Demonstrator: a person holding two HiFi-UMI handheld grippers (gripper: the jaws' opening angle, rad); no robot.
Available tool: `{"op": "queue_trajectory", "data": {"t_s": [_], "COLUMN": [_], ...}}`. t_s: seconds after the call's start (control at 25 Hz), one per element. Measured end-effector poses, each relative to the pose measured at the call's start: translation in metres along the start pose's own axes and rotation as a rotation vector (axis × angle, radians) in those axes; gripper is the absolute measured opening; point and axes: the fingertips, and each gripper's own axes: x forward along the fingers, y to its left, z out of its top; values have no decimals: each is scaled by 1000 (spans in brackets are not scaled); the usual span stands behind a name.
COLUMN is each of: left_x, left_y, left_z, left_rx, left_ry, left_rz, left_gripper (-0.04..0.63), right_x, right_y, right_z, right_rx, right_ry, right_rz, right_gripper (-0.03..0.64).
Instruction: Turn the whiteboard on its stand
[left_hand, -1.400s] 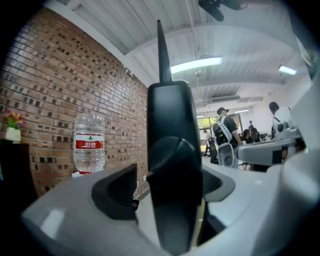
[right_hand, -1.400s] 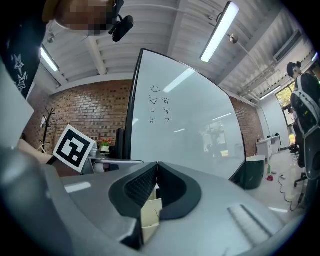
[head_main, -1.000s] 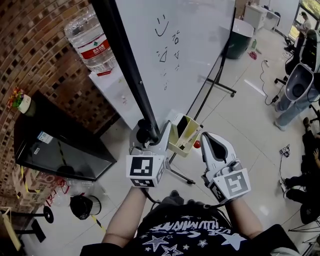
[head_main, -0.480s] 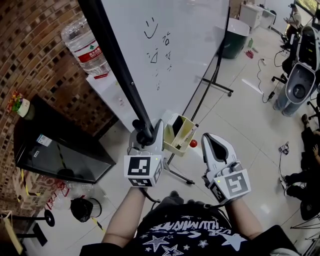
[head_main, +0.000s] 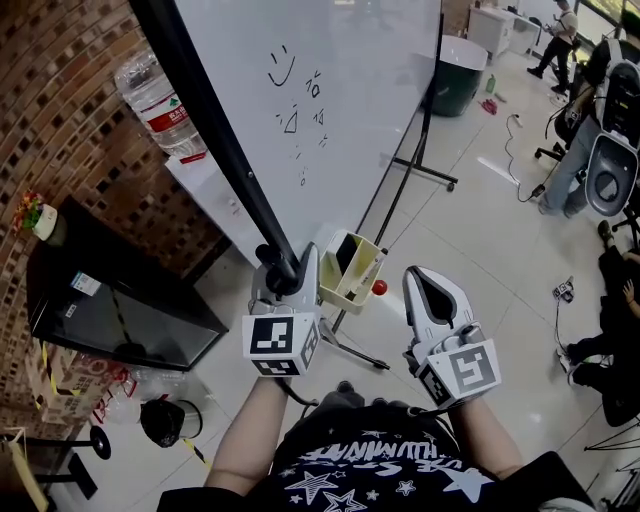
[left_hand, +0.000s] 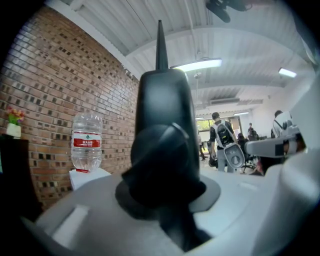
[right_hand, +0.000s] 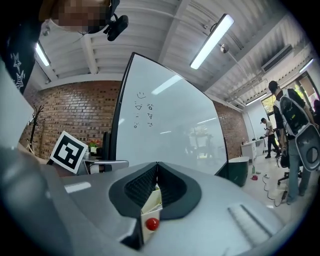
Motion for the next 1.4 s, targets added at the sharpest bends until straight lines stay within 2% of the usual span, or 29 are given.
{"op": "queue_trajectory", "data": {"t_s": [0.12, 0.4, 0.64, 0.84, 1.0, 1.2, 1.4], "left_x": [-3, -15, -28, -48, -70, -109, -129], "left_y": [-1, -12, -29, -58, -76, -90, -91], "left_z": [1, 9, 17, 9, 4, -9, -11], "left_rx": [-5, -7, -14, -4, 6, 14, 15], "left_ry": [3, 2, -2, -15, -15, -42, -40], "left_rz": [12, 34, 50, 41, 43, 14, 7], "left_gripper": [101, 100, 100, 100, 100, 100, 100], "right_x": [-7, -40, -66, -91, -110, -137, -160], "right_y": [-1, -11, -20, -27, -16, 18, 46], "right_z": [7, 11, -7, -8, -10, -32, -25], "right_rx": [-3, 6, 30, 0, -31, 10, -8], "right_ry": [-30, -16, 86, 45, 27, 61, 17], "right_rz": [5, 9, 22, 9, 28, -10, -27], "right_gripper": [9, 8, 9, 9, 9, 9, 9]}}
